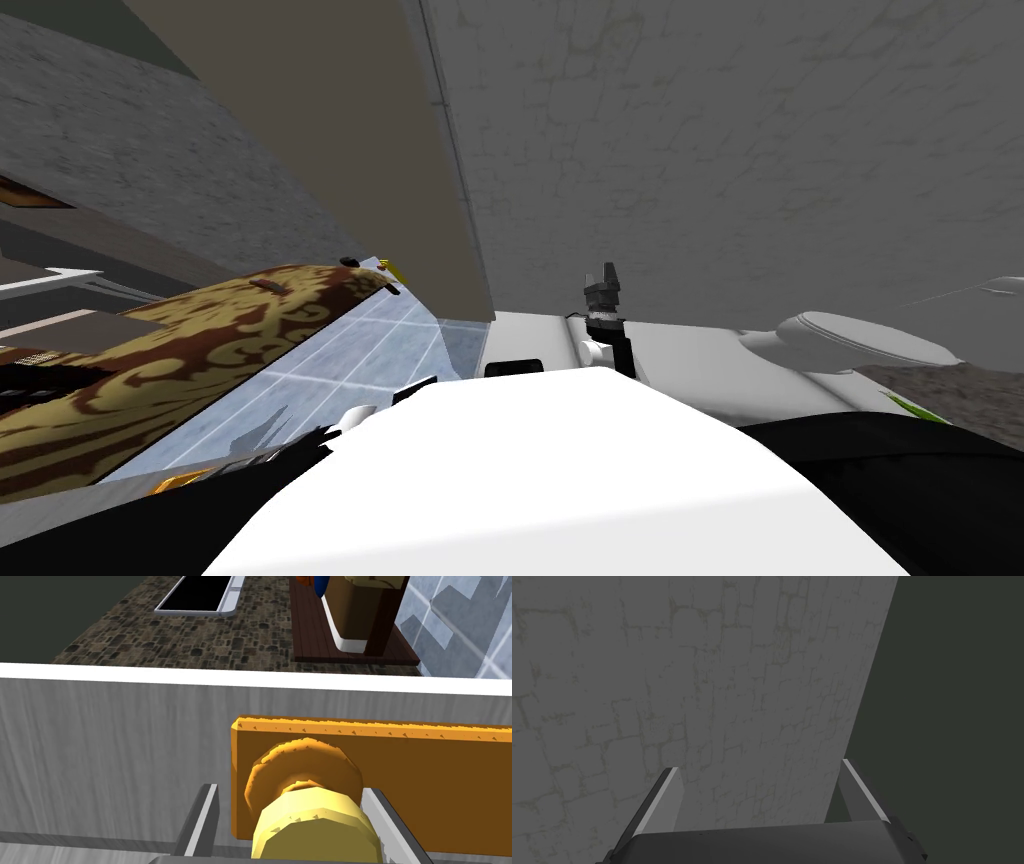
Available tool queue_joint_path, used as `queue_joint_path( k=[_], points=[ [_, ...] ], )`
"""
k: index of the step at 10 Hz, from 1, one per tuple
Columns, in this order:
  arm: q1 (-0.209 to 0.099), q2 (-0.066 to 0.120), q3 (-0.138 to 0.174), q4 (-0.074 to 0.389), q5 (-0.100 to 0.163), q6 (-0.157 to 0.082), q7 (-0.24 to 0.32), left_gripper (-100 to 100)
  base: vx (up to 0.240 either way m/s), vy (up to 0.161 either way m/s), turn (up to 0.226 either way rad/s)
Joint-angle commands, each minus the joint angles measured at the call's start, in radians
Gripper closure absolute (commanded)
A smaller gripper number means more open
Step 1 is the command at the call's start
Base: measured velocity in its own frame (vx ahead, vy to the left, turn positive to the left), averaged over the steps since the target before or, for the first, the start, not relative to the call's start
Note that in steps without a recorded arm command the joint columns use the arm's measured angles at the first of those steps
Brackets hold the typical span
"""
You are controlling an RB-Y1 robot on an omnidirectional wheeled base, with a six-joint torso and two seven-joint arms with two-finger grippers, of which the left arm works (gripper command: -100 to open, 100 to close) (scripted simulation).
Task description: Push the door open
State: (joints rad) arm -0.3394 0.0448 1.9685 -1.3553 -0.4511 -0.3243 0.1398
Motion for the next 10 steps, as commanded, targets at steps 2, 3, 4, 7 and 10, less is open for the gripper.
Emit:
queue_joint_path(
  k=[2,3,4,7,10],
  points=[
    [-0.007,-0.012,0.023,-0.031,-0.004,-0.011,0.008,100,0.101,0.158,0.129],
    [-0.009,-0.026,0.041,-0.039,-0.006,-0.009,0.011,100,0.154,0.18,0.145],
    [-0.01,-0.031,0.048,-0.041,-0.007,-0.009,0.012,100,0.117,0.136,0.108],
    [-0.015,-0.069,0.101,-0.057,-0.011,-0.006,0.018,100,0.107,0.132,0.101],
    [-0.014,-0.054,0.084,-0.05,-0.009,-0.006,0.016,100,0.071,0.076,0.092]
  ],
)
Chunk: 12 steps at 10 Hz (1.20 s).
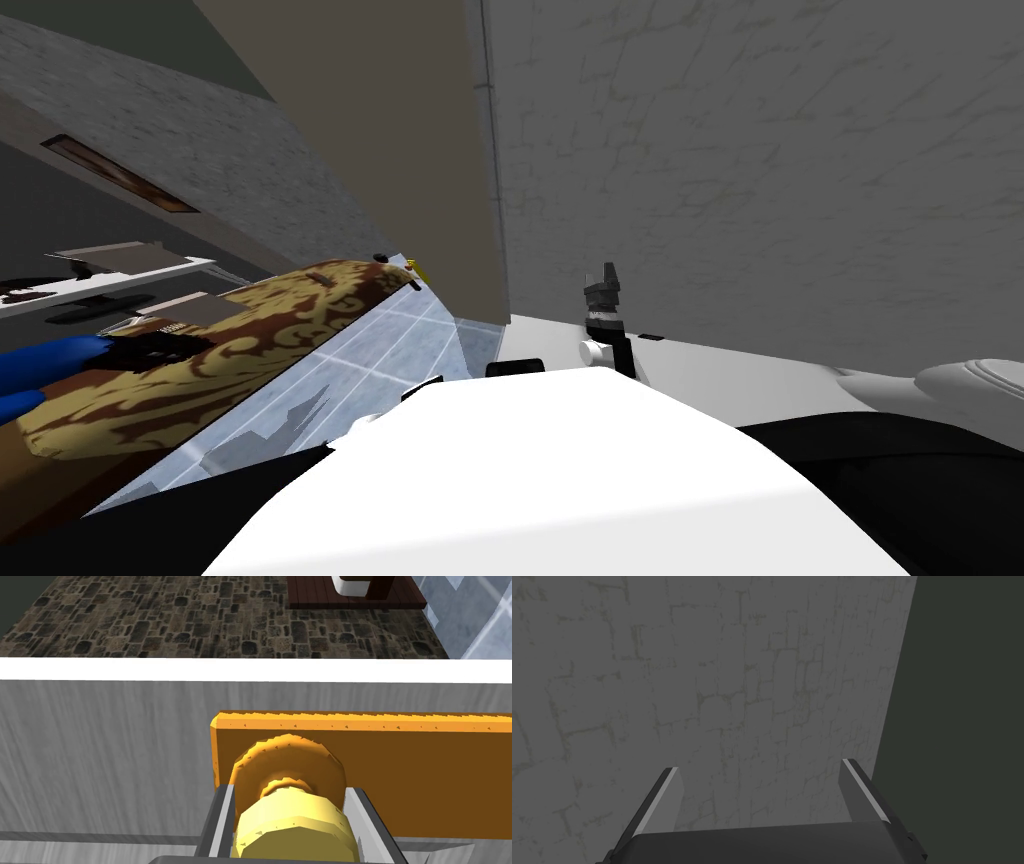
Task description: Push the door open
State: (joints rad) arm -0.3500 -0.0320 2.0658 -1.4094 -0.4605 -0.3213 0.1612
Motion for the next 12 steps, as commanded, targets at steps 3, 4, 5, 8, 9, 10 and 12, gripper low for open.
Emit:
queue_joint_path(
  k=[3,4,5,8,9,10,12],
  points=[
    [0.0,0.047,-0.048,0.001,0.004,-0.008,-0.005,100,0.039,0.085,0.101],
    [0.0,0.047,-0.048,0.001,0.004,-0.008,-0.005,100,0.033,0.084,0.04],
    [0.002,0.056,-0.062,0.0,0.006,-0.007,-0.004,100,0.05,0.095,0.112],
    [0.008,0.067,-0.079,-0.004,0.012,-0.004,-0.003,100,0.08,0.155,0.154],
    [0.01,0.065,-0.077,-0.006,0.014,-0.003,-0.003,100,0.116,0.182,0.192],
    [0.012,0.059,-0.07,-0.008,0.017,-0.003,-0.003,100,0.119,0.162,0.172],
    [0.017,0.038,-0.043,-0.011,0.021,-0.001,-0.002,100,0.112,0.176,0.155]
  ],
)
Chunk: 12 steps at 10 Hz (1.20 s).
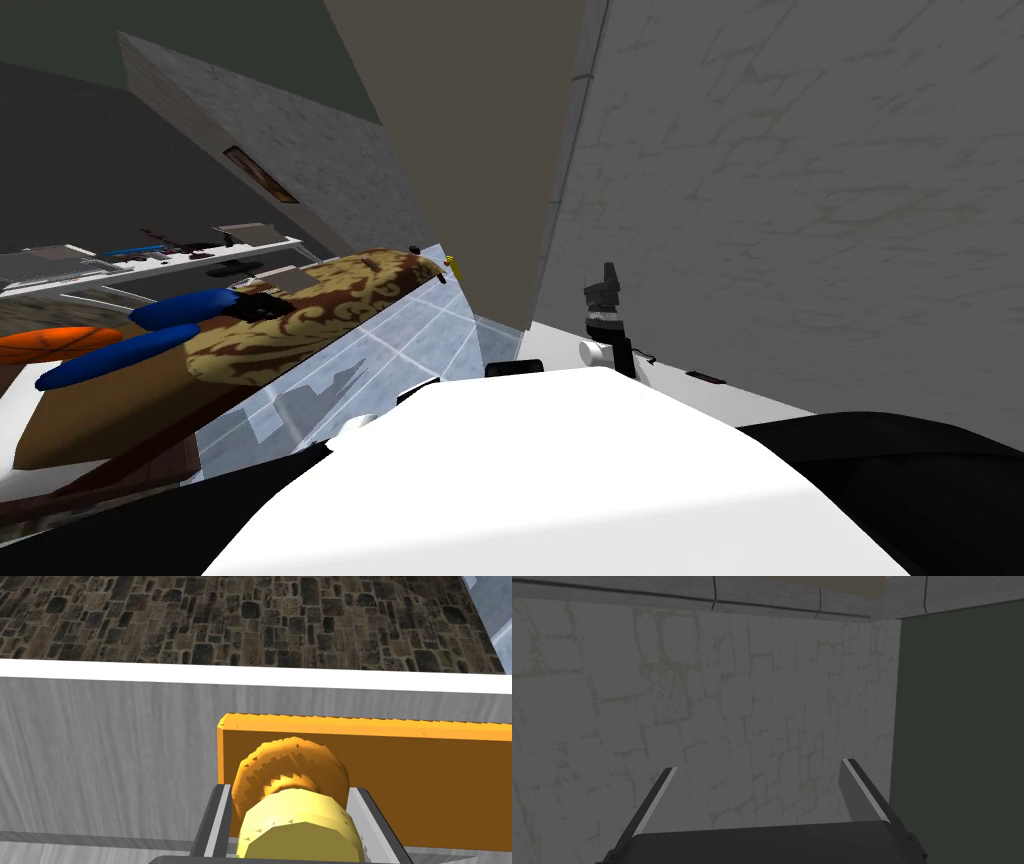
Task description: Push the door open
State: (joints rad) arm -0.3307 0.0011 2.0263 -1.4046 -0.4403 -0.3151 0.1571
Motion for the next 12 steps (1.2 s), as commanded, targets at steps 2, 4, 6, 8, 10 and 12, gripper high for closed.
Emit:
queue_joint_path(
  k=[2,4,6,8,10,12],
  points=[
    [0.001,-0.03,0.041,-0.019,0.005,-0.005,0.003,100,0.119,0.146,0.118],
    [0.001,-0.033,0.048,-0.014,0.004,0.0,0.002,100,0.067,0.075,0.072],
    [0.009,-0.01,0.02,-0.007,0.011,0.002,-0.001,100,0.039,0.059,0.104],
    [0.018,0.013,-0.007,0.001,0.018,0.003,-0.004,100,0.038,0.08,0.077],
    [0.028,0.033,-0.028,0.011,0.027,0.004,-0.008,100,0.058,0.115,0.103],
    [0.04,0.049,-0.04,0.022,0.037,0.005,-0.012,100,0.06,0.136,0.127]
  ],
)
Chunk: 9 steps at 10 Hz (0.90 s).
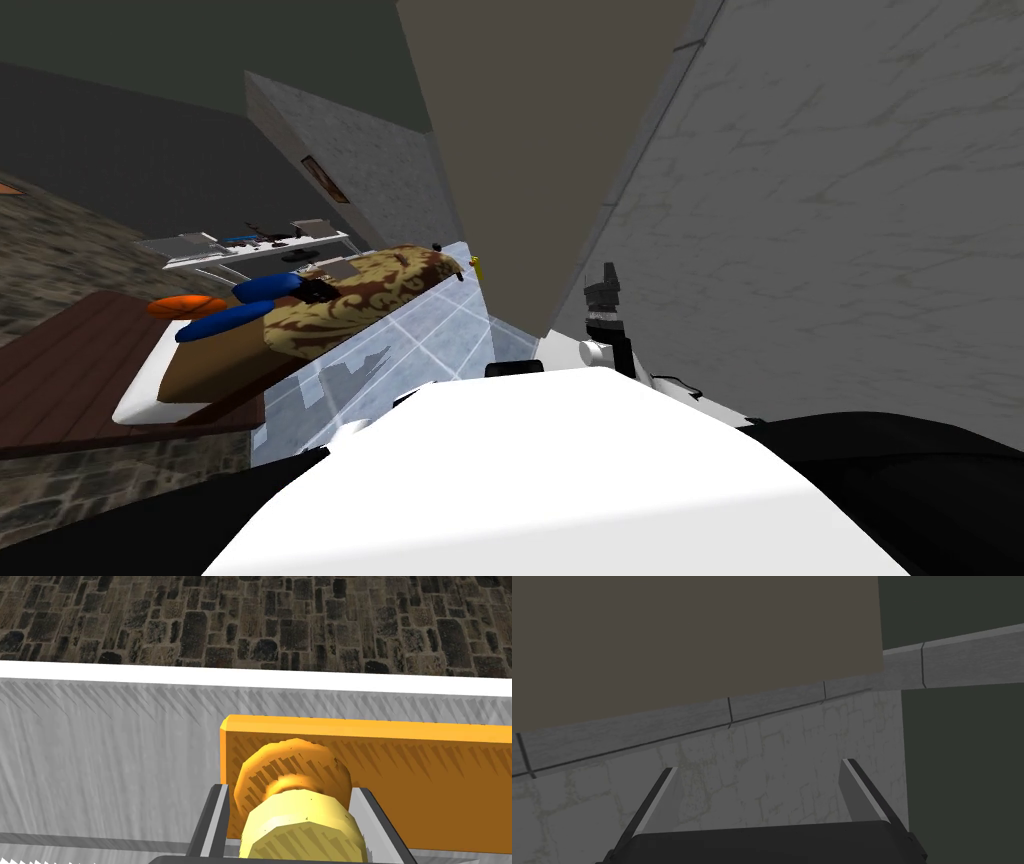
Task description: Push the door open
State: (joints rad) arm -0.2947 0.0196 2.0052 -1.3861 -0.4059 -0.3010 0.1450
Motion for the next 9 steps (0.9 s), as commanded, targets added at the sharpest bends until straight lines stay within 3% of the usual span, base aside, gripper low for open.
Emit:
queue_joint_path(
  k=[1,4,8,9],
  points=[
    [0.004,0.03,-0.019,0.004,0.003,-0.009,0.0,100,0.07,0.1,0.056],
    [0.028,0.04,-0.004,0.027,0.023,-0.007,-0.01,100,0.106,0.142,0.141],
    [0.053,0.021,0.075,0.051,0.044,-0.005,-0.019,100,0.118,0.146,0.114],
    [0.048,0.014,0.062,0.036,0.042,0.009,-0.015,100,0.046,0.052,0.044]
  ],
)
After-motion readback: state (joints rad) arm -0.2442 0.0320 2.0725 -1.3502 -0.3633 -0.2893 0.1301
